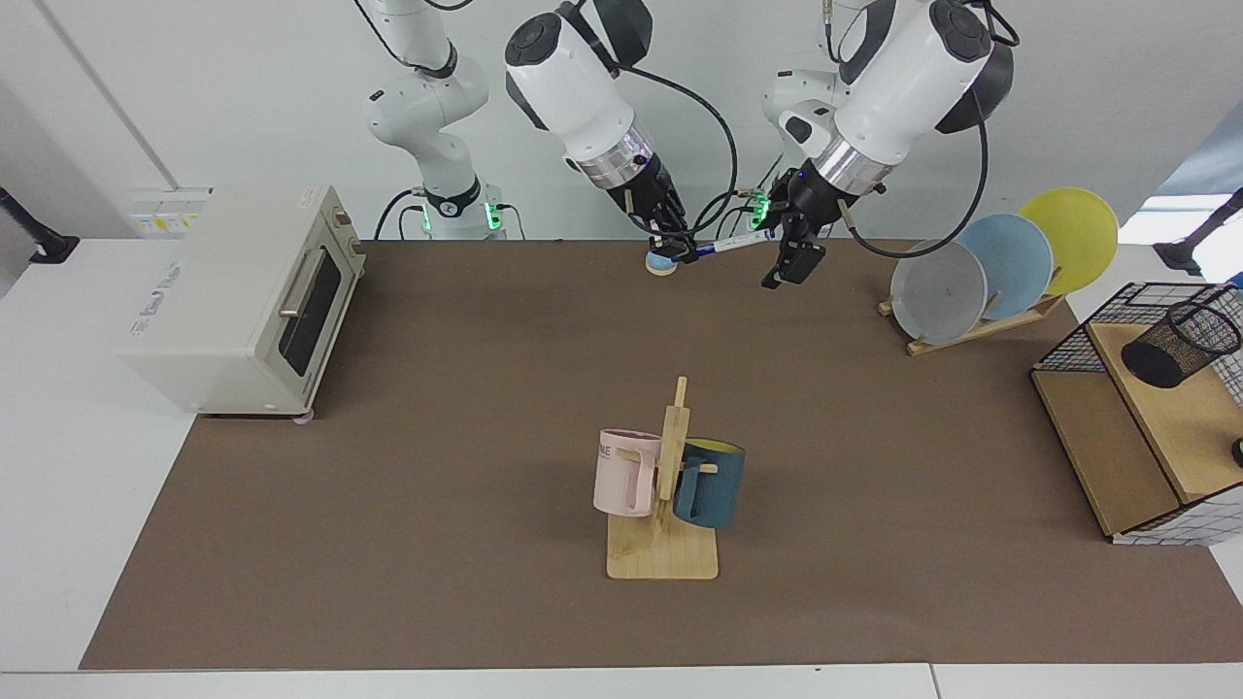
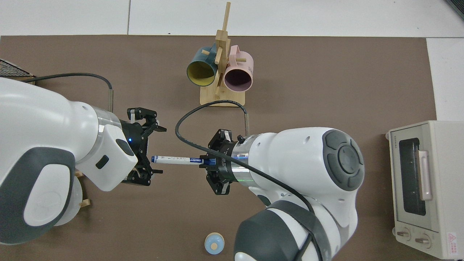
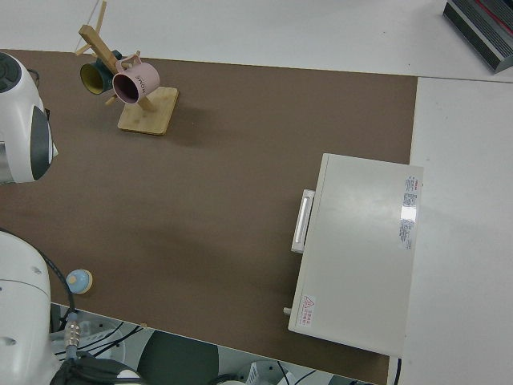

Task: Put markers into pen holder
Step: 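Carry the marker toward the left gripper and close the left gripper on it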

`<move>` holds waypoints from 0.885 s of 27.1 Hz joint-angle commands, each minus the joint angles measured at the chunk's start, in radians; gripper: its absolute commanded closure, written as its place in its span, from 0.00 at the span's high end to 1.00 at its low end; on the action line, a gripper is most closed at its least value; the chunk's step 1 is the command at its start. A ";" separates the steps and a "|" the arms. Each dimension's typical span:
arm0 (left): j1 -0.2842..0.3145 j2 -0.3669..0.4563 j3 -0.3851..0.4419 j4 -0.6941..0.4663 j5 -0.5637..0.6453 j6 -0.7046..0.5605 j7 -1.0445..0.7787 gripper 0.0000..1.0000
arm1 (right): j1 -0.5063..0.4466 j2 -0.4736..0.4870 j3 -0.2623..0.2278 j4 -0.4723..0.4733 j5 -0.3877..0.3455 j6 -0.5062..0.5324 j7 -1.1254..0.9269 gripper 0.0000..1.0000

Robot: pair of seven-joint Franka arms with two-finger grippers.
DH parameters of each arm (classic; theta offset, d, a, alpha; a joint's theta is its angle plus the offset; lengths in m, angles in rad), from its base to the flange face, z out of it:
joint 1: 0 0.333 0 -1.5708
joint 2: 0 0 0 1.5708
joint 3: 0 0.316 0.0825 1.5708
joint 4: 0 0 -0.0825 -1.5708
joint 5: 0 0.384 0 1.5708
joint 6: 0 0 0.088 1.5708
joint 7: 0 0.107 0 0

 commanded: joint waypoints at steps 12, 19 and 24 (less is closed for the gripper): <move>-0.013 -0.053 -0.016 -0.026 0.001 -0.004 0.007 0.48 | 0.001 -0.011 0.002 -0.033 0.020 0.031 0.011 0.00; -0.013 -0.044 -0.019 -0.034 0.019 0.010 0.006 0.45 | 0.000 -0.011 0.001 -0.033 0.020 0.029 0.003 0.00; -0.013 -0.040 -0.019 -0.038 0.019 0.008 0.004 0.08 | 0.000 -0.013 0.001 -0.033 0.017 0.023 -0.003 0.00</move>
